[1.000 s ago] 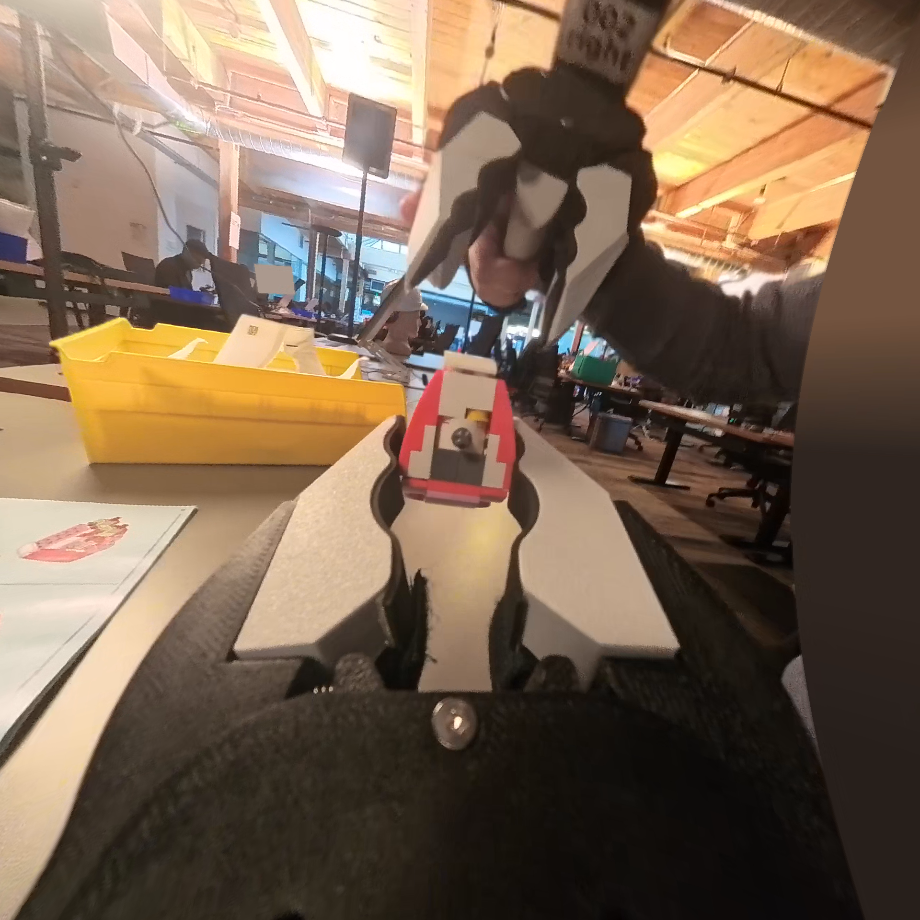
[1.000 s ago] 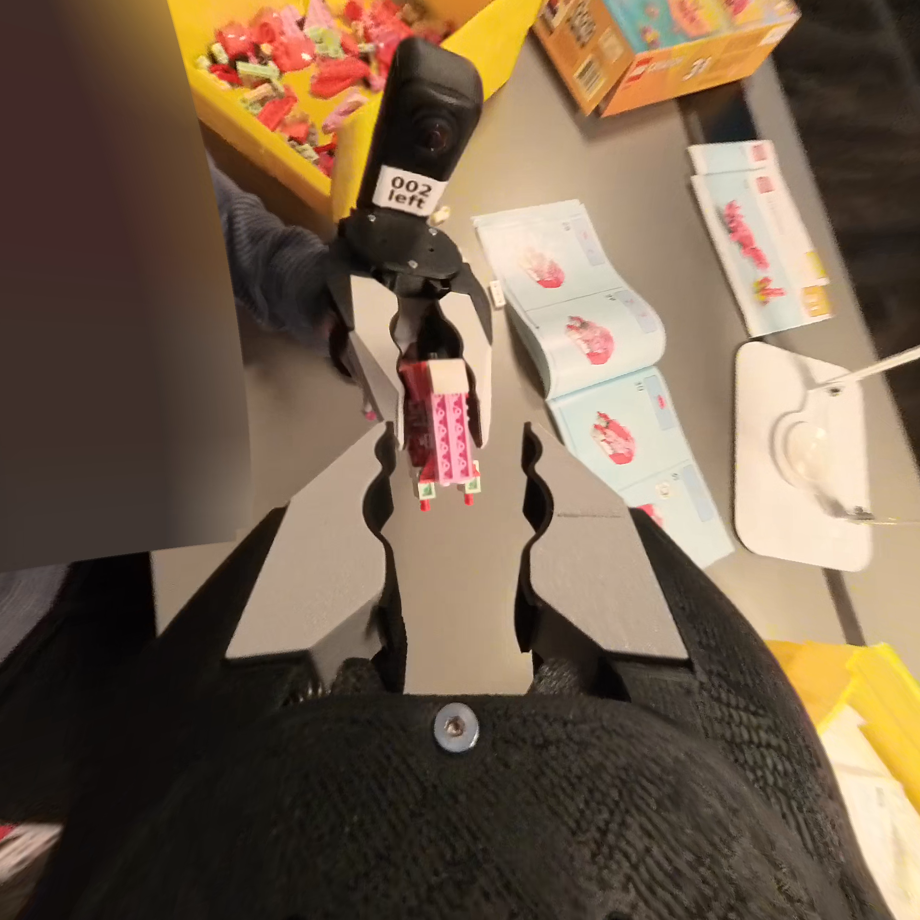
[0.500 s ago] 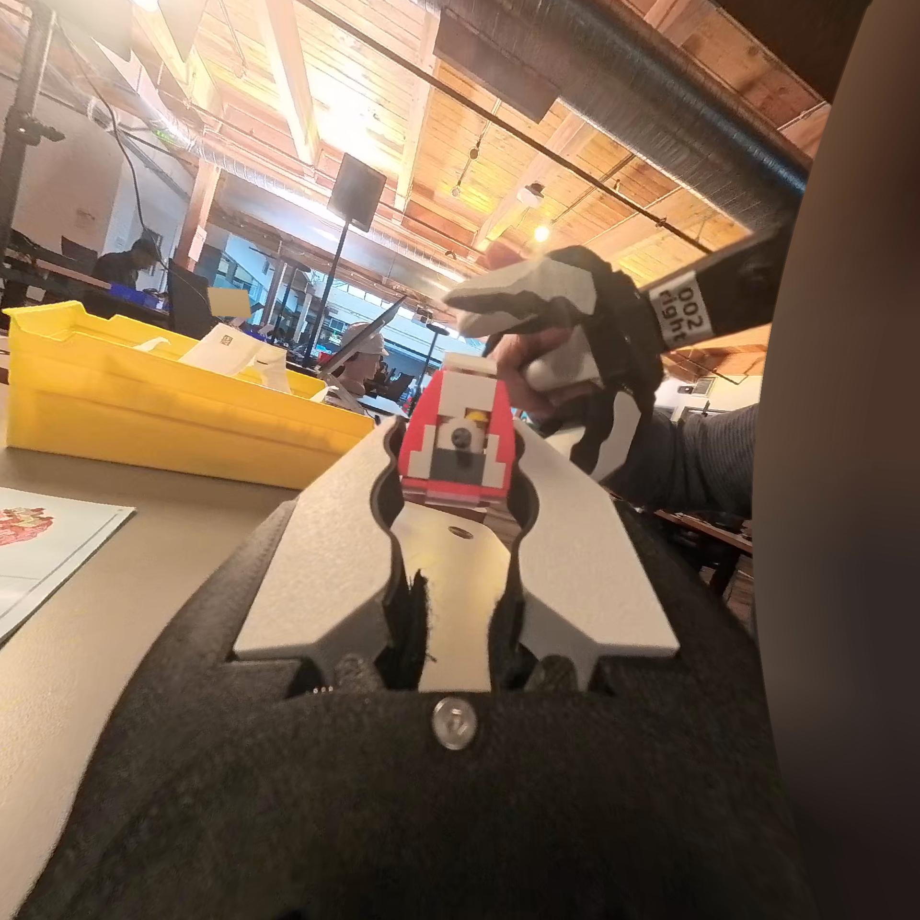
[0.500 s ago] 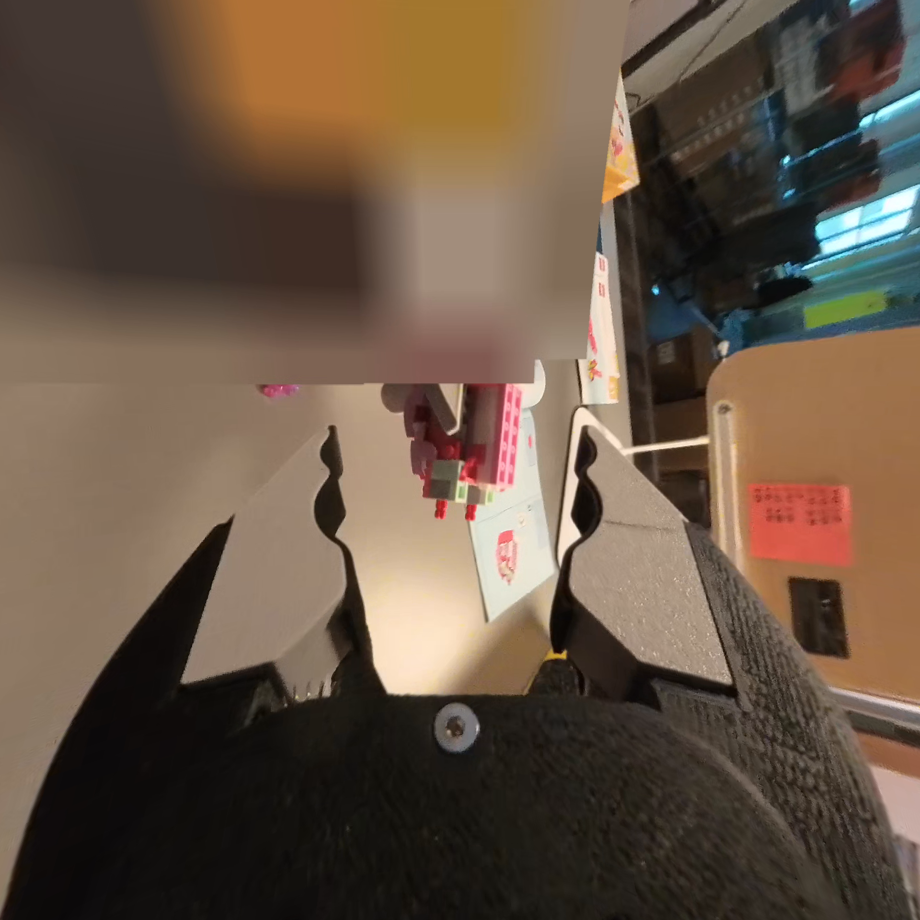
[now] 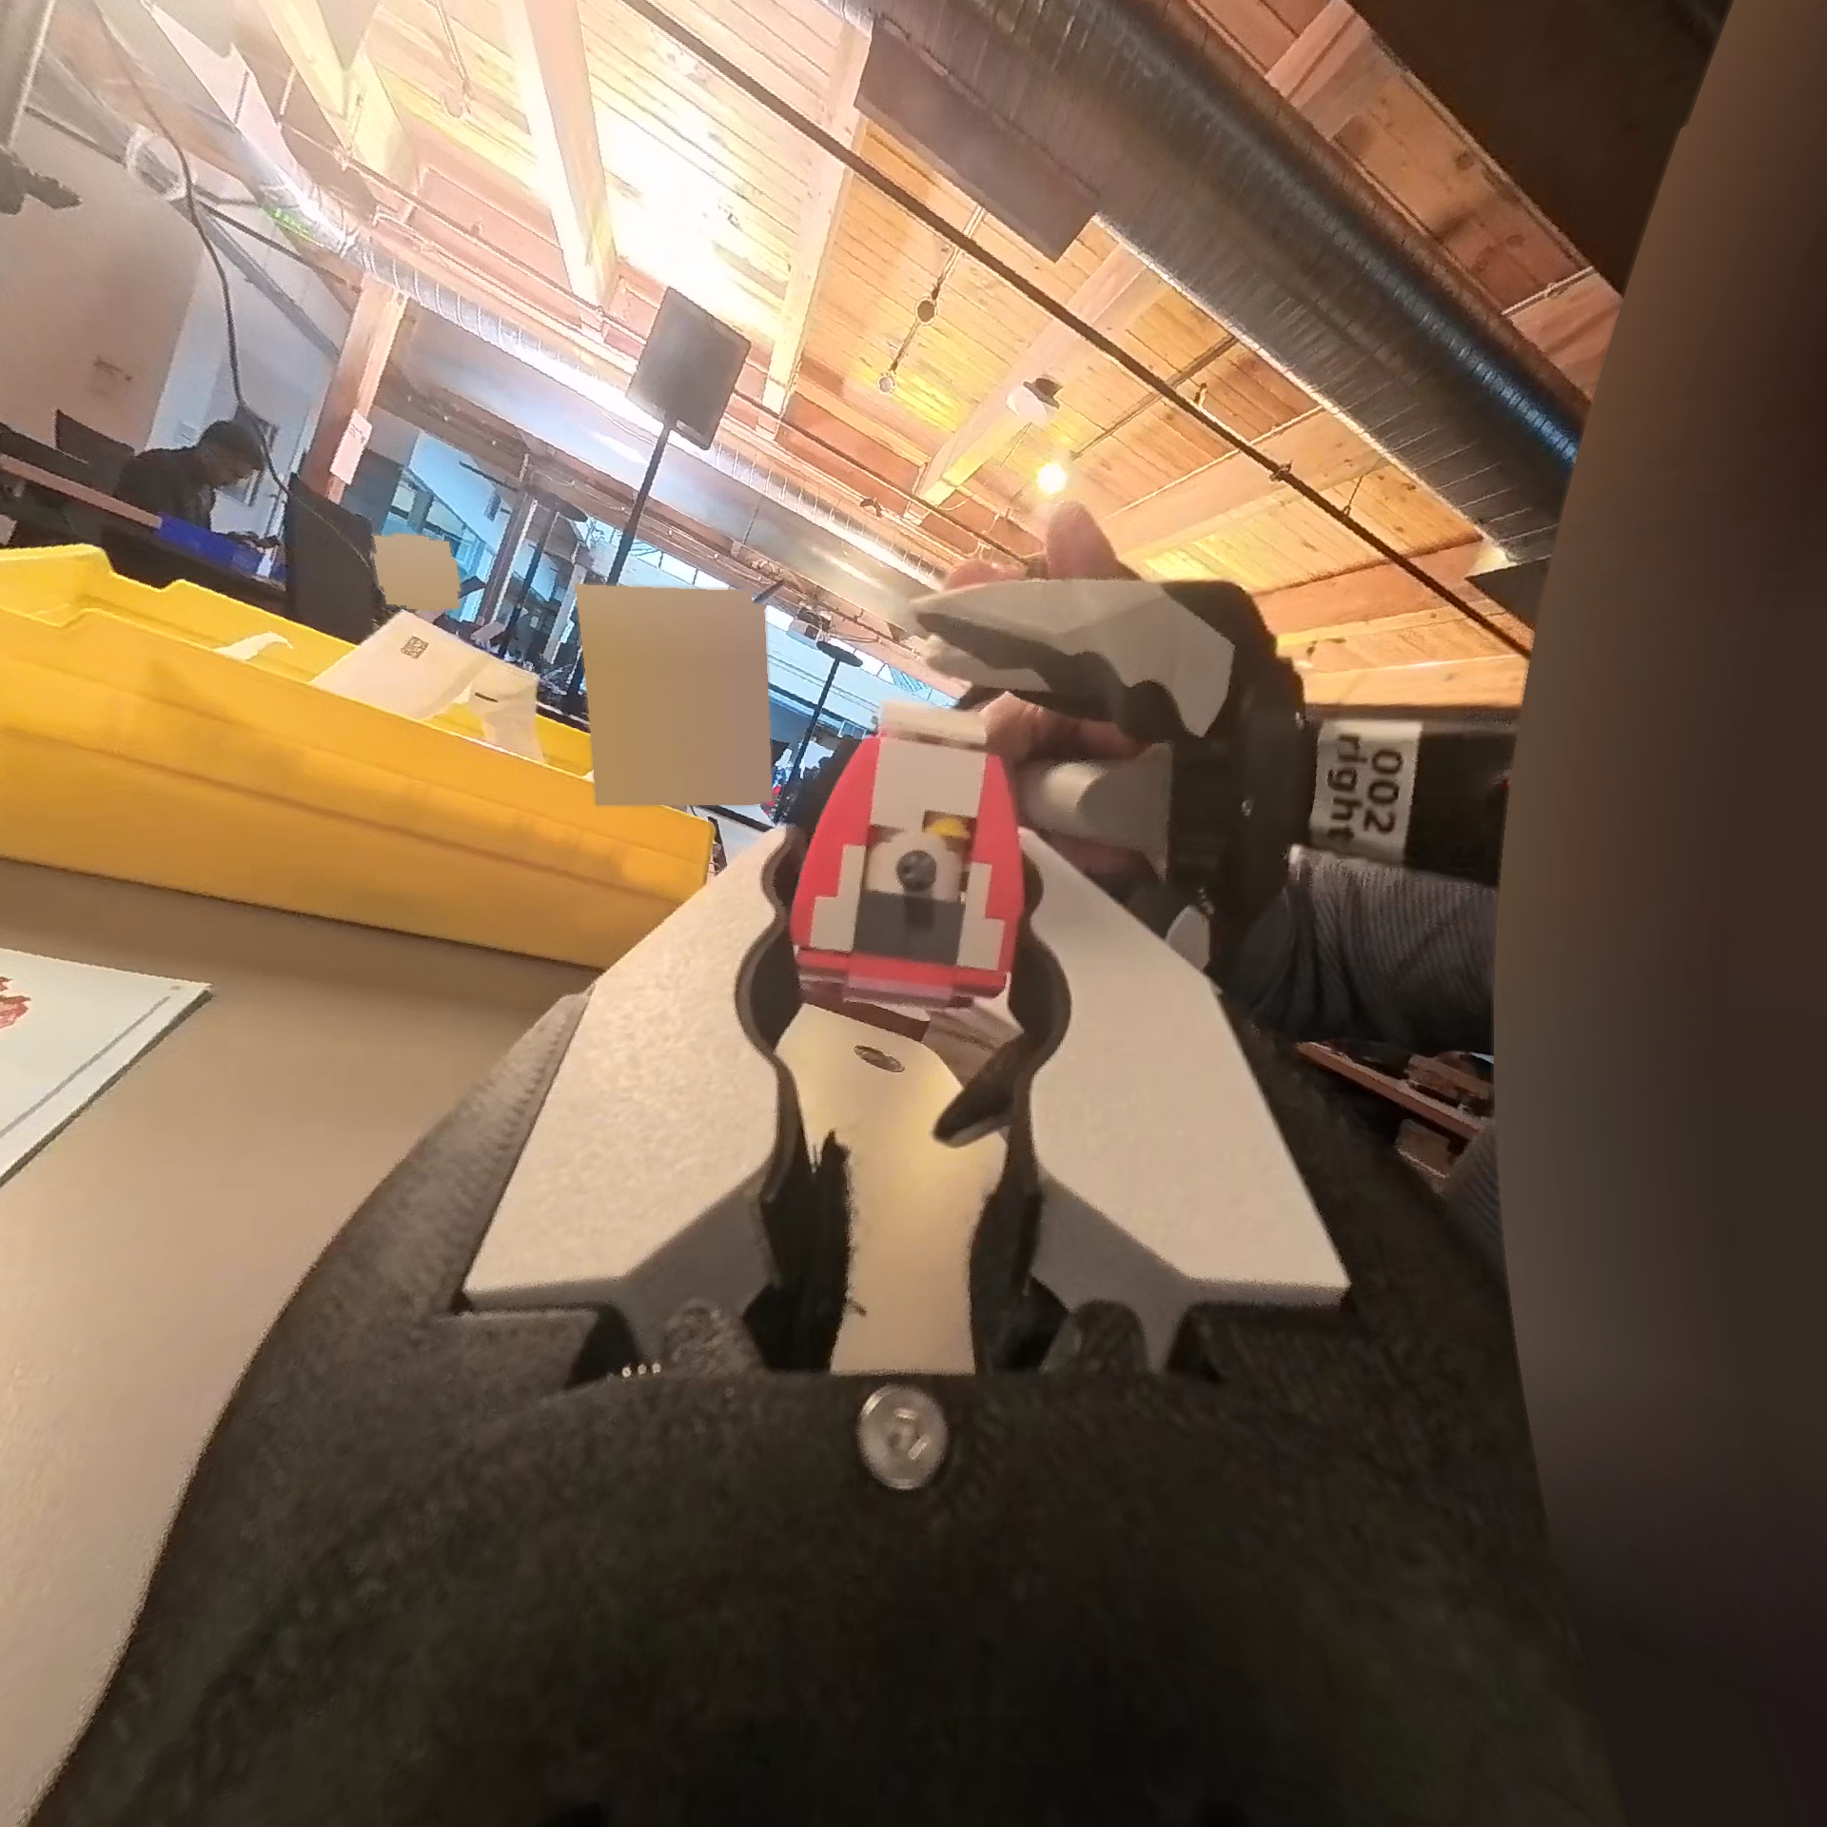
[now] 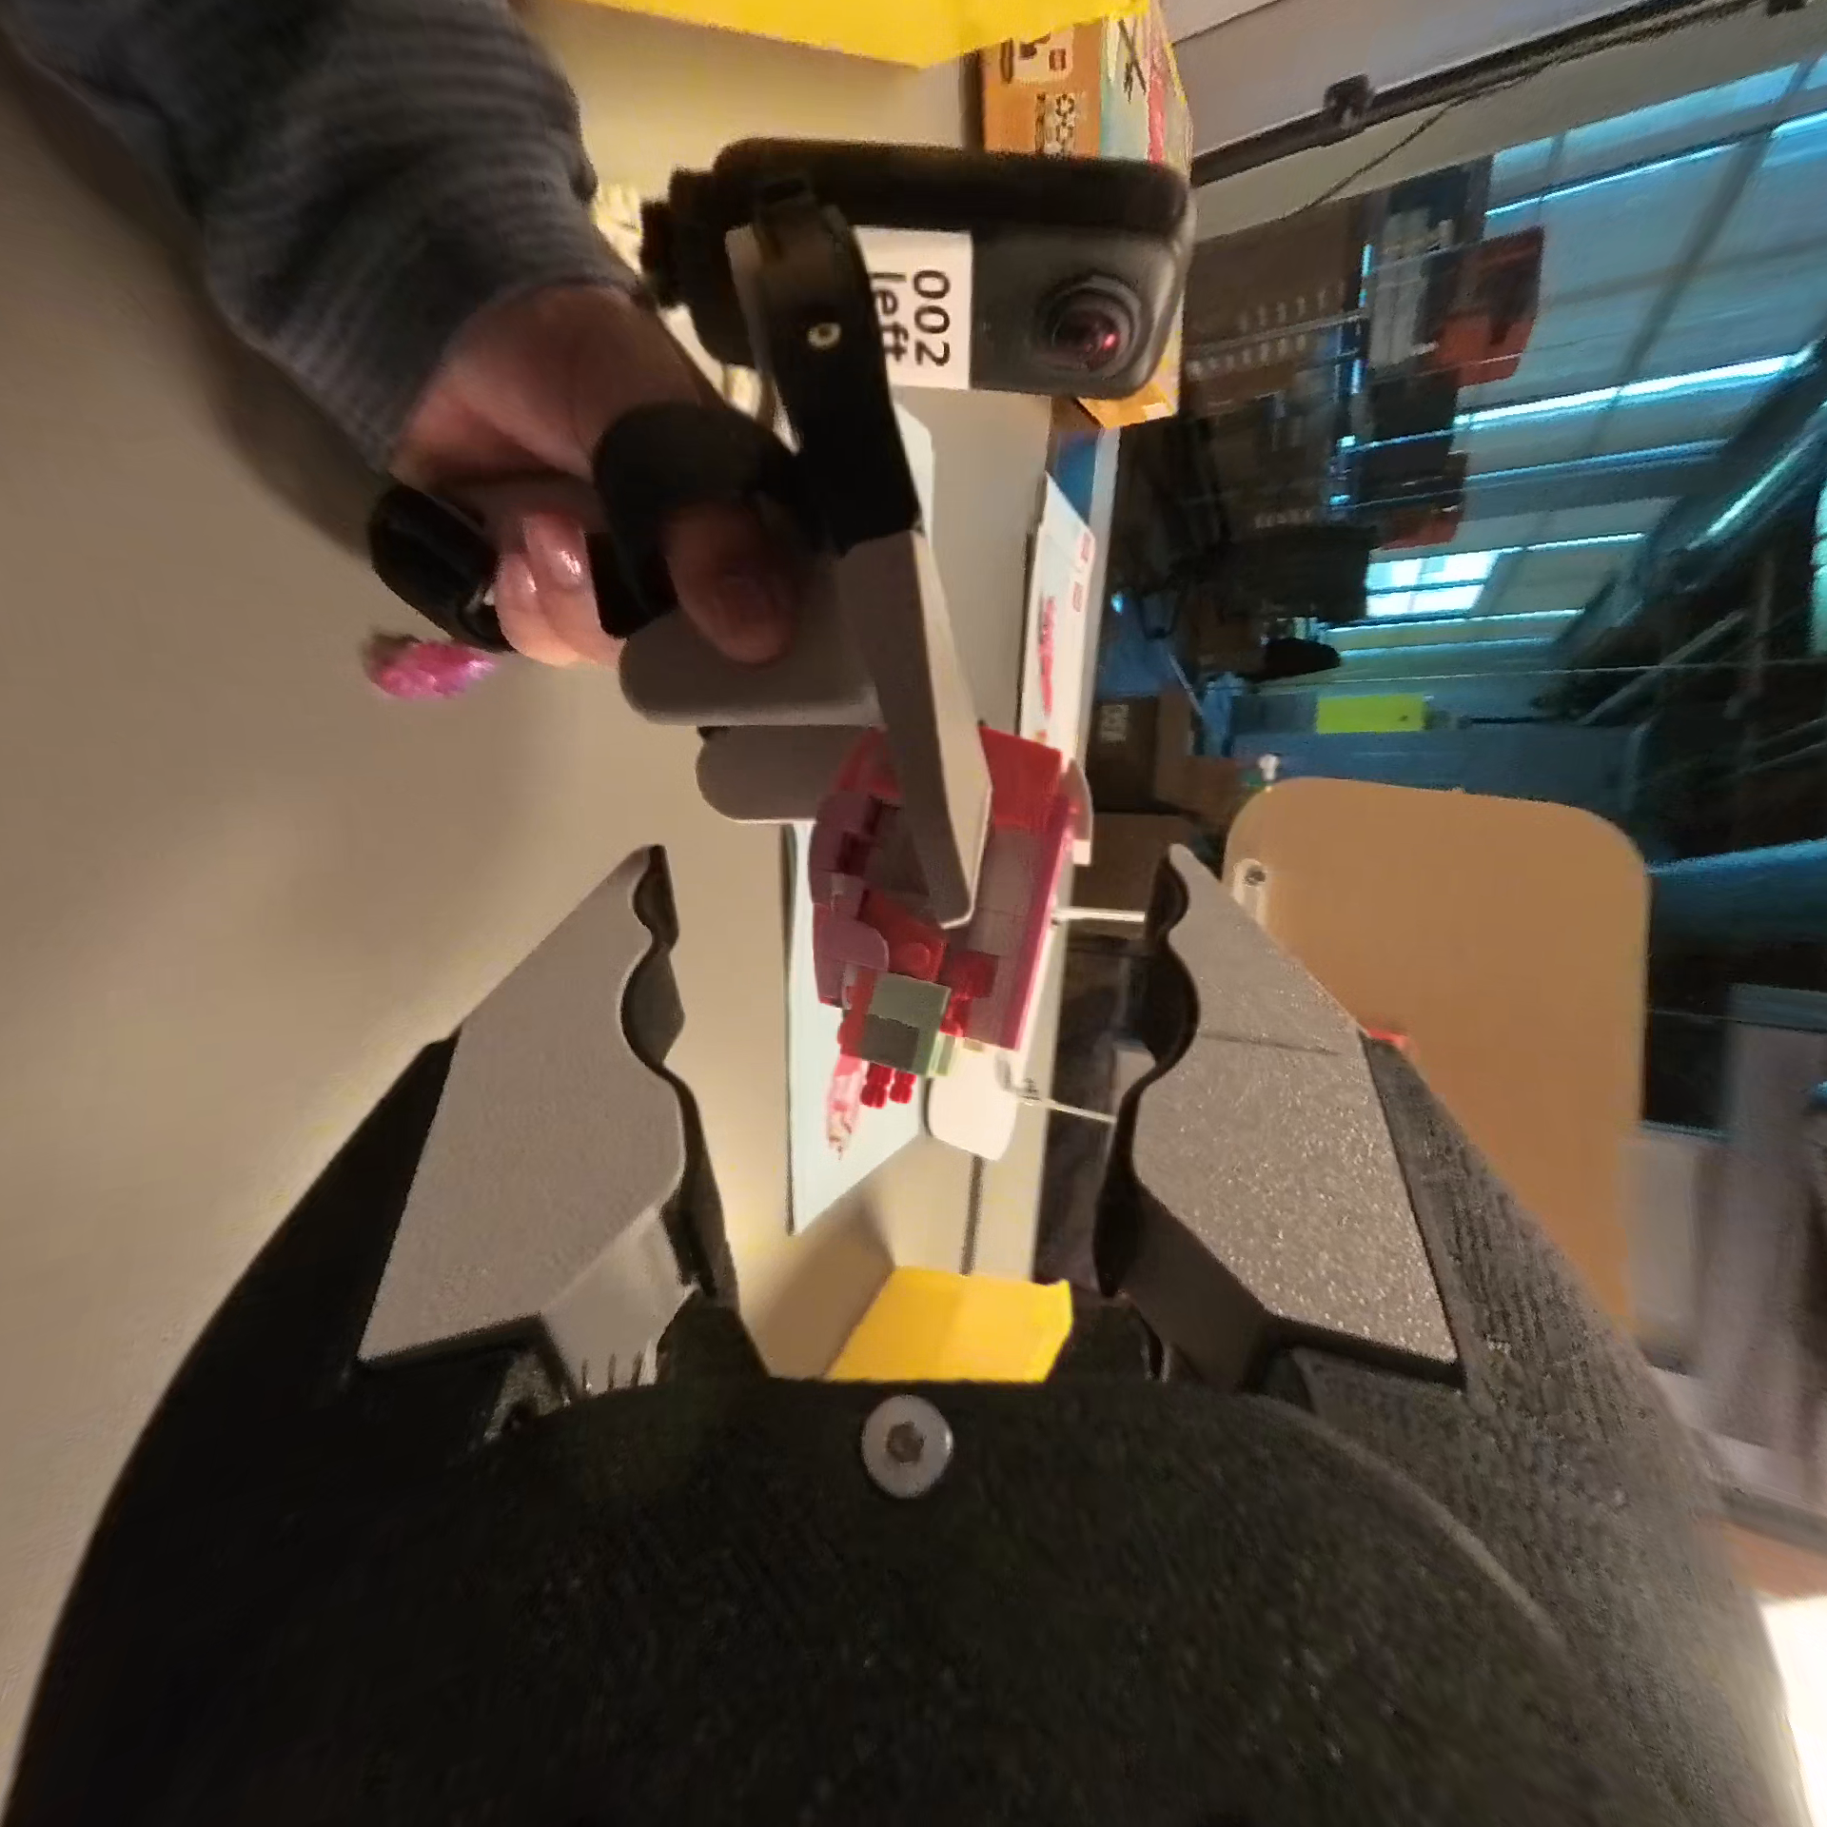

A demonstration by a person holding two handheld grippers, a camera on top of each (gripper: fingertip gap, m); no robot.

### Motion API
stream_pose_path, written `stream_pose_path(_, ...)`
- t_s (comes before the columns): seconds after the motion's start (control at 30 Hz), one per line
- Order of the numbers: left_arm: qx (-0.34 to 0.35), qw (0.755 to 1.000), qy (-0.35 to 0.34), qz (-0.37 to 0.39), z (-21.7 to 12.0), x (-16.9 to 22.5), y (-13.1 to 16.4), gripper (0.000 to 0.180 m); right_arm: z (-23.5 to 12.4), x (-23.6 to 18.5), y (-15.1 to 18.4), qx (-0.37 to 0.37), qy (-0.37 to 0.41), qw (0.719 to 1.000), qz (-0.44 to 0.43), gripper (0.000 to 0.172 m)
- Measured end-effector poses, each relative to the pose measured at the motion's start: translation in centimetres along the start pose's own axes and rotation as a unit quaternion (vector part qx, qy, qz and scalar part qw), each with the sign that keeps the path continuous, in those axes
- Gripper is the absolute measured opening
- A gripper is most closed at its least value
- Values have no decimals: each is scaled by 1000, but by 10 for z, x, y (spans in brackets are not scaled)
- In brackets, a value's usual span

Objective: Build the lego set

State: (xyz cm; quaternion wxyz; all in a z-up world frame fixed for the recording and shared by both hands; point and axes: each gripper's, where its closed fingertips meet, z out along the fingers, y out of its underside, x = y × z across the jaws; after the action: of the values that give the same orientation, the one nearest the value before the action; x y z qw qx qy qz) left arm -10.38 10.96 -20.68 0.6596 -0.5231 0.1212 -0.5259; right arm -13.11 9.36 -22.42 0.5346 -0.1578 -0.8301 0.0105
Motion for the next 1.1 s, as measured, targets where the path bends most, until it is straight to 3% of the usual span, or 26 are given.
stream_pose_path(0.3,12,999,11,-35,2,1,1,38,13,-1,6,-27,18,998,-47,91)
stream_pose_path(0.67,-4,999,0,-50,4,-3,7,38,15,4,11,-33,40,998,-37,59)
stream_pose_path(0.9,-11,998,-27,-55,4,-11,10,38,18,3,17,-56,54,997,-28,59)
stream_pose_path(1.1,-21,998,-28,-57,5,-11,13,38,17,0,16,-31,41,999,8,58)
